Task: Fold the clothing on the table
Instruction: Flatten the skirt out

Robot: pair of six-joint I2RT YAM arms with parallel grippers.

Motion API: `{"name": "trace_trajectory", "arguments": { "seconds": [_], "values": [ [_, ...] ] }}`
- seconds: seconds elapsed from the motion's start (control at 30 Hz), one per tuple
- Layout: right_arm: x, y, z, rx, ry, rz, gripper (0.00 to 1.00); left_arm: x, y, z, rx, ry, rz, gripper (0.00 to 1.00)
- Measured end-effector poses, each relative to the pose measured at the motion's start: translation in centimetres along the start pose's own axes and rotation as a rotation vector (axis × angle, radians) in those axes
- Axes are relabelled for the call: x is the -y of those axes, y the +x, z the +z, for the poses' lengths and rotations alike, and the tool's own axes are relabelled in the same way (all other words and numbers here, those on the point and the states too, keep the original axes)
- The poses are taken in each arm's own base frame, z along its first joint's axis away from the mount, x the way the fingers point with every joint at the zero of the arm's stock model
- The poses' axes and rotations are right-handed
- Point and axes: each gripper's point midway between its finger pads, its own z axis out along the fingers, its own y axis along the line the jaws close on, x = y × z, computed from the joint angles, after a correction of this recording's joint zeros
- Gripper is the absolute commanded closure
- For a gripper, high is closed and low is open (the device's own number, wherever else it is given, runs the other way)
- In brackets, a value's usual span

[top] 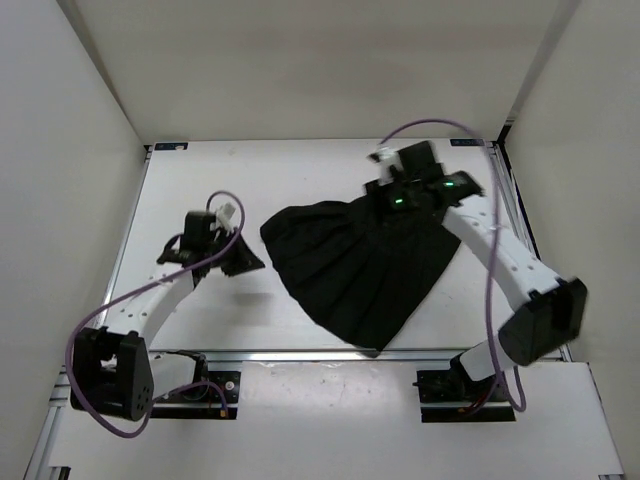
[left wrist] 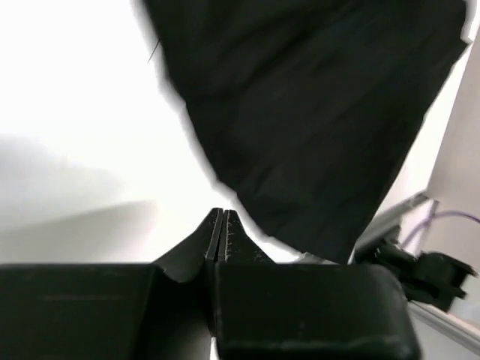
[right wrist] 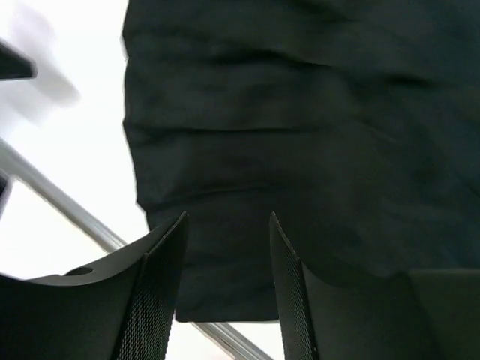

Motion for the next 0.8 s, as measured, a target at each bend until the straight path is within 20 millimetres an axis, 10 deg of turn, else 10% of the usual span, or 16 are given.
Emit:
{"name": "trace_trajectory", "arguments": {
  "seconds": [0.17, 0.27, 0.37, 0.6, 0.8],
  "values": [
    [7.8, -1.4, -7.7, 0.234, 0.161, 0.237, 0.49, 9.9, -7.4, -1.2, 0.134, 0.071, 0.286, 0.59],
    [9.0, -0.5, -8.2, 0.253, 0.201, 0.283, 0.49, 18.4, -7.9, -0.7, 0.166, 0.199, 0.482, 0.51],
    [9.4, 1.6, -6.6, 0.190, 0.205, 0.339, 0.50, 21.9, -6.3, 1.7, 0.116, 0.252, 0.583, 0.48],
    [11.2, 4.3, -6.1, 0.156, 0.250, 0.455, 0.52, 17.7, -2.6, 15.4, -0.131, 0.070, 0.642, 0.41],
    [12.5, 5.6, -7.7, 0.191, 0.300, 0.508, 0.54, 14.7, -0.4, 19.7, -0.221, -0.054, 0.658, 0.23]
  ]
}}
